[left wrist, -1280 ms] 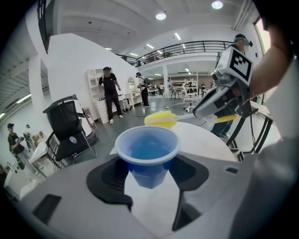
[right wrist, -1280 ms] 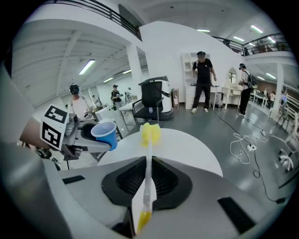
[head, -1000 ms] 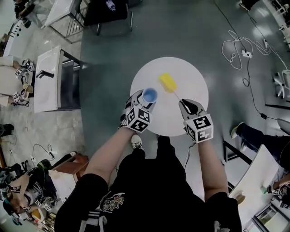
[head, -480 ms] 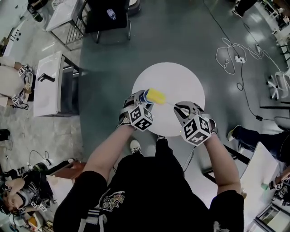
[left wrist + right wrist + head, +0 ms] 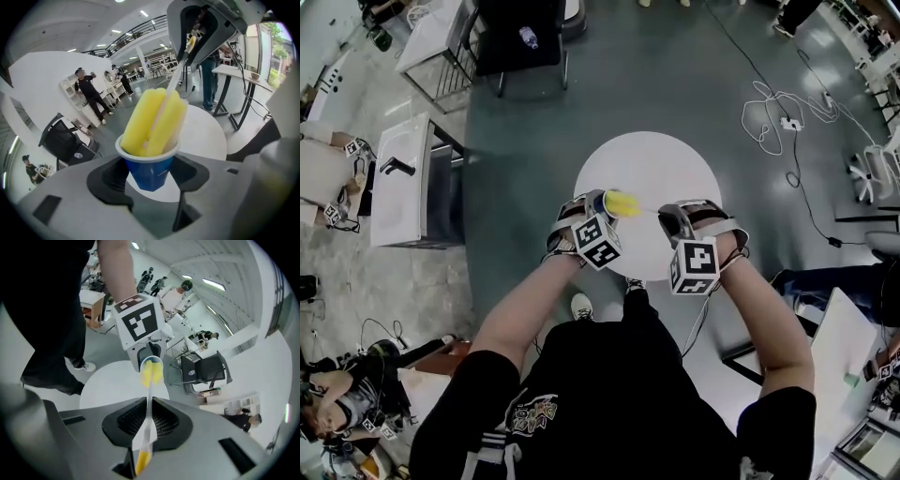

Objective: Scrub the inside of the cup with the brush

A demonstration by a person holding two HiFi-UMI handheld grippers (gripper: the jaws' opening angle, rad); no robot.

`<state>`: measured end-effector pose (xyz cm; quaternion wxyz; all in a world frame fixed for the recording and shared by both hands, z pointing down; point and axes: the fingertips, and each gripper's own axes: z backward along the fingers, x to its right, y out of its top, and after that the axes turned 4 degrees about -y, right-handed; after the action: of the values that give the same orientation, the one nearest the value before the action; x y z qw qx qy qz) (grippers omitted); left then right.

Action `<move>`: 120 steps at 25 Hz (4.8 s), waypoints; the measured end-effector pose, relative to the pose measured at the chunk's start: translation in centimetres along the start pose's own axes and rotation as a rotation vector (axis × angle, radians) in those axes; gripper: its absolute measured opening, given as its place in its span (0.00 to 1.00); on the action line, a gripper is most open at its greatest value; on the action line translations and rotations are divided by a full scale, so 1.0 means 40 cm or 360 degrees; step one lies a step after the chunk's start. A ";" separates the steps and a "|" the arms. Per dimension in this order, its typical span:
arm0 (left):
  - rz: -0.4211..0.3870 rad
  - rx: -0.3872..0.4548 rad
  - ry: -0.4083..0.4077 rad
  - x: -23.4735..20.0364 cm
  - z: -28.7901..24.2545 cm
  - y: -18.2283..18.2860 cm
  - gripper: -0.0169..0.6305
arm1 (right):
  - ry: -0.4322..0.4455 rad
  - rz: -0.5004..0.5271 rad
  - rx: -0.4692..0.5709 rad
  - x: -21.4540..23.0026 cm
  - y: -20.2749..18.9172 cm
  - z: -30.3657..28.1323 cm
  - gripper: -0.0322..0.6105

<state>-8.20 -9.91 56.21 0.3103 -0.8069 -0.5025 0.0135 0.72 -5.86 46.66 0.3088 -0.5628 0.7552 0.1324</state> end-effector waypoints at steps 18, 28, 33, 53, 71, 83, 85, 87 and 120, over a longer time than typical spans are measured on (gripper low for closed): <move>-0.0268 -0.0118 -0.0610 0.105 0.053 0.036 0.44 | -0.0269 0.1128 0.0078 0.001 0.054 0.014 0.13; -0.0277 -0.0109 -0.0660 0.089 0.085 0.044 0.44 | -0.0251 0.0673 0.0143 0.019 0.052 0.008 0.13; -0.0444 -0.0004 -0.0358 0.060 0.105 0.083 0.44 | -0.0097 0.0194 0.0072 0.023 -0.007 0.007 0.13; -0.1306 0.0280 0.0402 0.037 0.178 0.166 0.44 | 0.1186 -0.1614 0.0396 -0.066 -0.009 0.053 0.13; -0.0463 0.0256 -0.0282 0.086 0.147 0.111 0.44 | 0.0380 -0.0111 0.0000 -0.006 -0.061 0.018 0.12; -0.0134 0.0251 -0.0581 0.083 0.141 0.065 0.44 | -0.0128 0.0376 -0.0009 0.068 -0.056 0.035 0.12; -0.0102 0.0253 -0.0621 0.083 0.143 0.063 0.44 | -0.0169 0.0427 -0.0013 0.074 -0.056 0.036 0.12; -0.0072 0.0259 -0.0653 0.084 0.146 0.063 0.44 | -0.0193 0.0484 -0.0017 0.068 -0.058 0.030 0.12; -0.1241 0.0270 0.0330 0.034 0.203 0.169 0.43 | 0.0858 -0.1232 0.0274 -0.036 -0.005 0.045 0.13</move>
<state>-4.81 -6.88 46.57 0.4066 -0.5247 -0.7337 -0.1451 1.72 -3.85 46.18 0.1740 -0.7893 0.5515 -0.2062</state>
